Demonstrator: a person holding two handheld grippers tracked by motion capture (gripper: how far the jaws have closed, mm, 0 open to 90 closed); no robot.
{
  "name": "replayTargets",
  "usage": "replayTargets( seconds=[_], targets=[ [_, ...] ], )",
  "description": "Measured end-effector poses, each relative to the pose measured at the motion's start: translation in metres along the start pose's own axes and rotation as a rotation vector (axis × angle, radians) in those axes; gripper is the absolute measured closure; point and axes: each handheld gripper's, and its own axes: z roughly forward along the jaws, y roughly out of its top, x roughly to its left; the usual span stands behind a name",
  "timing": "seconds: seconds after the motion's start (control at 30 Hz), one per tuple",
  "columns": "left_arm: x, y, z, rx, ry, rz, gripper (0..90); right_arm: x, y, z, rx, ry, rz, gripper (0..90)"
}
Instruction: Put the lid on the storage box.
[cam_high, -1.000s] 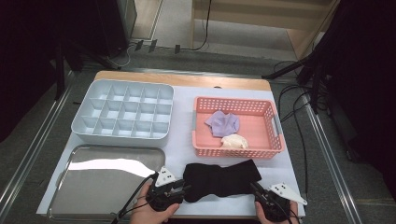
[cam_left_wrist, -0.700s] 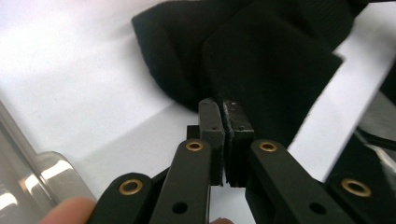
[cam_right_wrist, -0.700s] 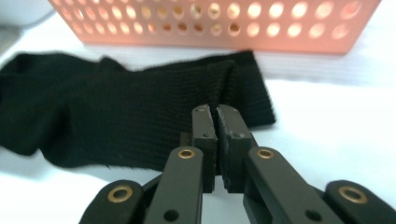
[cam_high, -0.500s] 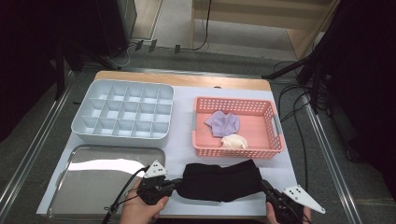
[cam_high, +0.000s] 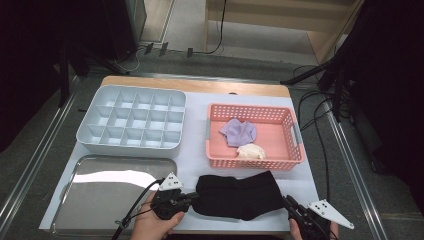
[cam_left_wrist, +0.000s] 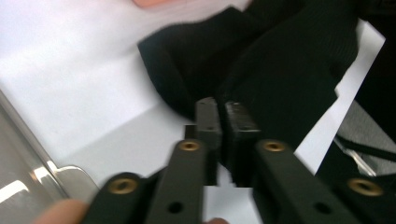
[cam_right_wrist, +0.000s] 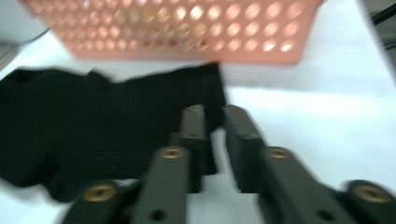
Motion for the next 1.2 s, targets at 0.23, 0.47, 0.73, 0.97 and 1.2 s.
replayTargets(
  seconds=[0.23, 0.47, 0.73, 0.97, 1.2],
  targets=[
    [0.009, 0.012, 0.008, -0.068, 0.089, -0.068, 70.9, -0.011, 0.017, 0.024, -0.027, 0.011, 0.013, 74.6],
    [0.008, 0.016, 0.022, -0.043, 0.152, -0.085, 70.8, -0.010, 0.016, 0.059, 0.080, -0.002, -0.016, 72.9],
    [0.003, 0.014, 0.031, 0.028, 0.166, -0.064, 76.5, -0.010, 0.014, 0.061, 0.105, 0.024, 0.004, 79.0],
    [0.009, 0.016, 0.023, 0.050, 0.111, -0.044, 89.4, -0.011, 0.013, 0.055, 0.097, 0.011, 0.007, 88.0],
    [0.020, 0.015, 0.019, 0.025, 0.101, -0.064, 89.4, -0.016, 0.009, 0.041, 0.078, 0.012, 0.033, 88.1]
  ],
)
